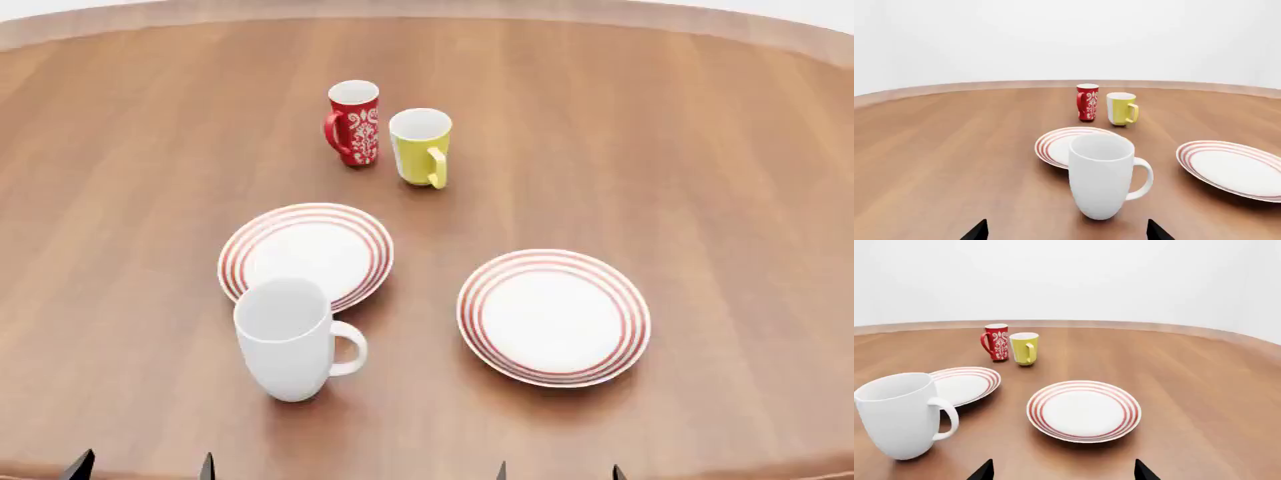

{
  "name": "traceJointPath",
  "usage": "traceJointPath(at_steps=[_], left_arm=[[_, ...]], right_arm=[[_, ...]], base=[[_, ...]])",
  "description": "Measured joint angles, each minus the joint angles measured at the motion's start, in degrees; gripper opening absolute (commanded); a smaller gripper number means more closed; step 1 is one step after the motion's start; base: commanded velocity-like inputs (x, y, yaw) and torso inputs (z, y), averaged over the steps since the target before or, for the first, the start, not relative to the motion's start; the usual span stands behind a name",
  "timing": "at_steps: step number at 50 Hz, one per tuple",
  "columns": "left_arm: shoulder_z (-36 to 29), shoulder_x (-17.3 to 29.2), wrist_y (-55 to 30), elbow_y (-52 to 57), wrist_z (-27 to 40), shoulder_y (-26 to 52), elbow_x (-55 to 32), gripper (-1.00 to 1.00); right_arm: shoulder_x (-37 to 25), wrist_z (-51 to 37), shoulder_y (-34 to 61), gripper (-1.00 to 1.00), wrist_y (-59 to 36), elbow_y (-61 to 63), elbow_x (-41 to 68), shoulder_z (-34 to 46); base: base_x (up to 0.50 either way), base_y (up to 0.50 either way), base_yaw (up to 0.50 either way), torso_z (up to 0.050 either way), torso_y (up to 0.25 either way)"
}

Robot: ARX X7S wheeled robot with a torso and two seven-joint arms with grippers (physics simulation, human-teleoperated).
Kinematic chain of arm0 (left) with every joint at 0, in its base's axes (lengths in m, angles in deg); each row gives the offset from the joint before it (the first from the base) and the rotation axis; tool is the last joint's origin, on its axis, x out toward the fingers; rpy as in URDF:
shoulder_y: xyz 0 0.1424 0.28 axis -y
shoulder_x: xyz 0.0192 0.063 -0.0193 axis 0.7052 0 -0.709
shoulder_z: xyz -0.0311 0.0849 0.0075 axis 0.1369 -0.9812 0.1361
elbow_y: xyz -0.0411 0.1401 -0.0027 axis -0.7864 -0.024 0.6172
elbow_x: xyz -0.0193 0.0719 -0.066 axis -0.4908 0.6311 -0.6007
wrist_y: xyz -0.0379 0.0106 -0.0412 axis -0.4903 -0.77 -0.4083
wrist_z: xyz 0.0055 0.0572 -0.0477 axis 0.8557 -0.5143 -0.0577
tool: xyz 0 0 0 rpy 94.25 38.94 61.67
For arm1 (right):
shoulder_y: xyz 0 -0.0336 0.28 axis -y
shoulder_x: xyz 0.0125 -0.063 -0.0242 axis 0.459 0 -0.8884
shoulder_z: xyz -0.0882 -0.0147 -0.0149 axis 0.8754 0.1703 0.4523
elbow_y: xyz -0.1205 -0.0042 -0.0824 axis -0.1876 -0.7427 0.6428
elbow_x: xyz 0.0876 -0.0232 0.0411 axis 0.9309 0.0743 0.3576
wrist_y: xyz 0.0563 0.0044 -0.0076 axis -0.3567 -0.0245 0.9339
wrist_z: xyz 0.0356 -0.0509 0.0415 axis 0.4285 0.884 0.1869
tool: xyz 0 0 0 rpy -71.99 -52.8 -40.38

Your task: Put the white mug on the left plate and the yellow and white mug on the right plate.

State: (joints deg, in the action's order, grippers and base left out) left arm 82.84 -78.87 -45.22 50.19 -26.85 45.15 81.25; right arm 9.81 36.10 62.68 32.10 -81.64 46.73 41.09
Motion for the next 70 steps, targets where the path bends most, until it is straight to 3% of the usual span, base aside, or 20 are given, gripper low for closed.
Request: traceJointPath(at_steps=[12, 61, 70], left_arm=[[-2.21, 1.37, 0.92, 0.17, 4.29, -0.18, 2.12, 1.0], [-7.94, 5.76, -1.03, 3.44, 7.46, -0.81, -3.51, 1.0], [-8.56, 6.49, -1.28, 3.76, 8.08, -0.86, -3.92, 1.0]], right_arm=[[-1.54, -1.09, -0.12, 1.0, -0.08, 0.33, 2.23, 1.12], [-6.47, -5.85, -0.39, 1.0, -0.34, 3.0, 3.85, 6.12], [-6.84, -5.88, -0.91, 1.0, 0.69, 3.6, 4.97, 6.65]], base=[[0.0, 0.0, 0.0, 0.0, 0.0], [0.0, 0.0, 0.5, 0.0, 0.0], [0.05, -0.16, 0.0, 0.0, 0.0]])
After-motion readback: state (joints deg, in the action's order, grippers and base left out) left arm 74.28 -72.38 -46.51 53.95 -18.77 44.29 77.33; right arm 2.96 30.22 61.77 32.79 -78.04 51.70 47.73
